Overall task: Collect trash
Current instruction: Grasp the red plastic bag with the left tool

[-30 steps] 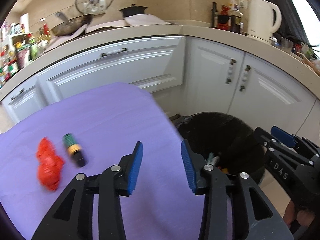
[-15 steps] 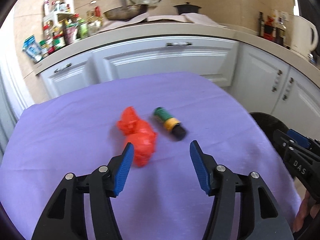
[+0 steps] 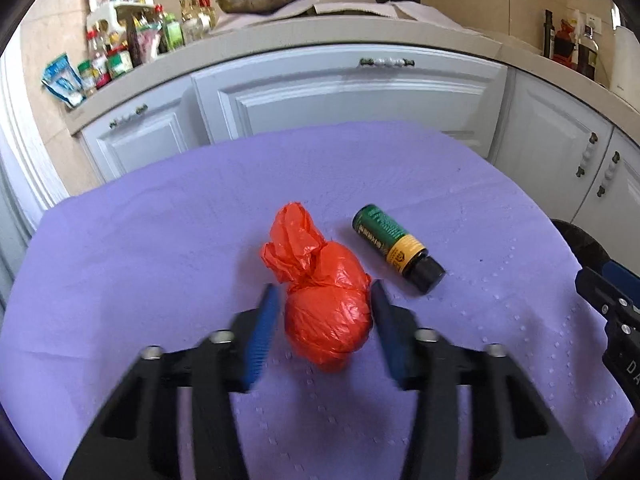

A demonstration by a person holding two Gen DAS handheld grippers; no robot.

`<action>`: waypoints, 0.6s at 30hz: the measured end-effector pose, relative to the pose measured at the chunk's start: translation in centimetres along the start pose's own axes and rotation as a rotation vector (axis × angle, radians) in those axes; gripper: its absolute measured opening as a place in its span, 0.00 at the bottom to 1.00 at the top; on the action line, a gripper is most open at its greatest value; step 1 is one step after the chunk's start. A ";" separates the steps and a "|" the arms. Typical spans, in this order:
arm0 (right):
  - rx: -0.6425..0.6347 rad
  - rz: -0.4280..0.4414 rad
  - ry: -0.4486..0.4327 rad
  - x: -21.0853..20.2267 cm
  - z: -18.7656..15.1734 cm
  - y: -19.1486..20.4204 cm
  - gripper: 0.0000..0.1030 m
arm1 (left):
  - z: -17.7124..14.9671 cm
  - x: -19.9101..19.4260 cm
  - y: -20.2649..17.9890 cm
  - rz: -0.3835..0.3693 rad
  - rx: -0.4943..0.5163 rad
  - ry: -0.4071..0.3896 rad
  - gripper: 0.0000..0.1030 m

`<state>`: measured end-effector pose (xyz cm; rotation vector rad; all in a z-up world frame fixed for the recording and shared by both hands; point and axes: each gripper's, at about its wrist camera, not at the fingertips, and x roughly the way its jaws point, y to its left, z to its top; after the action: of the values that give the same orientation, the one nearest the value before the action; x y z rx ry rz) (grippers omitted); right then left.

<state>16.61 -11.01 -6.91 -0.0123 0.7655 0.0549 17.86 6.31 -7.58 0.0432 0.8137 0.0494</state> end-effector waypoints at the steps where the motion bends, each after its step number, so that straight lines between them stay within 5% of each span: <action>1: -0.008 0.004 0.001 0.1 0.1 0.3 0.42 | 0.0 0.1 0.1 -0.007 -0.004 0.001 0.38; 10: -0.069 0.051 0.010 1.2 1.1 3.8 0.42 | -0.3 -0.5 2.4 0.014 -0.016 -0.021 0.35; 18: -0.148 0.118 0.039 3.0 2.1 8.6 0.42 | -1.2 -1.3 8.7 0.102 -0.087 -0.013 0.35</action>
<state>19.79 -2.27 -7.40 -0.1096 0.7996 0.2242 15.84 14.95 -6.96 0.0031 0.7948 0.1805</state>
